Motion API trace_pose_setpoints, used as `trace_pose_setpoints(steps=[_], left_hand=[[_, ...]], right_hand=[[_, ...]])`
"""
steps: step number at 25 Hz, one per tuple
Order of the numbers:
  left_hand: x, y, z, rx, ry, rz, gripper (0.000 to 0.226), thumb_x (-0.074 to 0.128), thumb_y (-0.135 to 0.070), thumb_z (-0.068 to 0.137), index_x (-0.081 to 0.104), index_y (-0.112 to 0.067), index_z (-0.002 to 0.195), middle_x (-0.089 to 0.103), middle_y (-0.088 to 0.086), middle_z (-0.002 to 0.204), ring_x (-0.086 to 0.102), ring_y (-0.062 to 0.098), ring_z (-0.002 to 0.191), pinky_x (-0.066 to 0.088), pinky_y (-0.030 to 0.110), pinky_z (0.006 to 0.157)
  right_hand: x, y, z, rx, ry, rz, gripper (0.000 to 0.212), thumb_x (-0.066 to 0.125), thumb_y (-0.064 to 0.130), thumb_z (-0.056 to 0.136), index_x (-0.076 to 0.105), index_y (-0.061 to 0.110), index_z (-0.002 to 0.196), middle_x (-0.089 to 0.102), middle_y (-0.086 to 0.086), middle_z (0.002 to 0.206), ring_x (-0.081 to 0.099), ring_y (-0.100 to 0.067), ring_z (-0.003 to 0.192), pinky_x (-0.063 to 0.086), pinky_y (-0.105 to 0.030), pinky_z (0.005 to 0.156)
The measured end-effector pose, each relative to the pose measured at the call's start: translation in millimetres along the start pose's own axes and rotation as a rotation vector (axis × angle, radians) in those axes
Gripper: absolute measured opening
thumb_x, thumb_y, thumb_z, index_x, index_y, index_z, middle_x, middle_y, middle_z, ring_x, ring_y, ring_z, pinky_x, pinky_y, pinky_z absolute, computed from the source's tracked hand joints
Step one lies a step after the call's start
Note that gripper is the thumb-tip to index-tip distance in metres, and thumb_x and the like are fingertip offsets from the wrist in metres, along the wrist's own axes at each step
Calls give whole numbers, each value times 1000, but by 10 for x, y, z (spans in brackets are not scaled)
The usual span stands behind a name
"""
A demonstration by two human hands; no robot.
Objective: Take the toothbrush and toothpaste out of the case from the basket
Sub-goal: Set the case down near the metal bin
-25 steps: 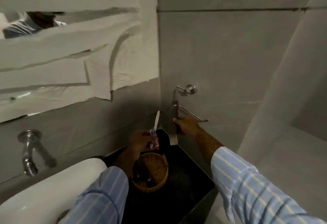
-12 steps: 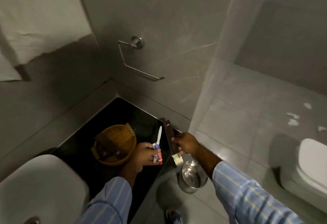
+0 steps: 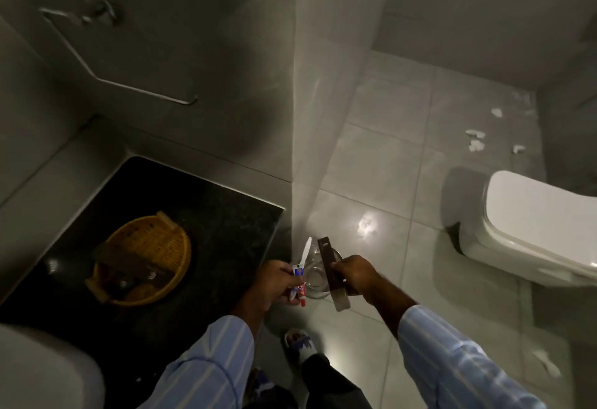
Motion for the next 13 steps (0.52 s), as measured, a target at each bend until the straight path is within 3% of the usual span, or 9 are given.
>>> trace_pose_setpoints(steps=[3,5,7,11,13], left_hand=[[63,38,153,-34,-36,49,28,74,-12,85,63,-6,109,65,12,103,68,29,89,63,48,76],[73,51,270,-50,-65,73,30,75,-12,85,64,-4,111,66,13,104,68,34,100,60,52,85],[70,88,382,-82,-72,59,28,74,-10,85,64,-3,110,67,12,102,69,31,97,60,53,85],[76,146,524,-119,-62,17,15,73,-8,85,63,-12,96,64,4,93,65,19,80,64,38,61],[71,164,558,-121,-65,48,14,73,-8,85,64,-17,87,64,2,89,64,17,77,60,28,47]], right_hand=[[-106,-183,281,55,-37,-33,32,57,24,95,58,9,68,56,-5,60,56,-19,52,44,-22,46],[-124,-296,511,96,-27,-30,32,57,22,94,56,8,65,55,-7,61,54,-20,53,43,-24,49],[-107,-346,694,111,-6,-36,27,58,21,92,59,5,70,58,-12,68,55,-22,55,44,-25,52],[-69,-435,1045,121,-2,26,20,59,18,88,64,0,95,66,-21,93,67,-35,82,55,-37,73],[-56,-476,1139,142,8,99,19,60,19,90,63,3,99,65,-19,99,69,-33,85,57,-38,75]])
Point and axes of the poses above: each hand's wrist, its own z-axis towards the middle knuckle, its own x-axis out of the palm, y = z × x, the point moved 8 cm from there along z, towards the middle knuckle
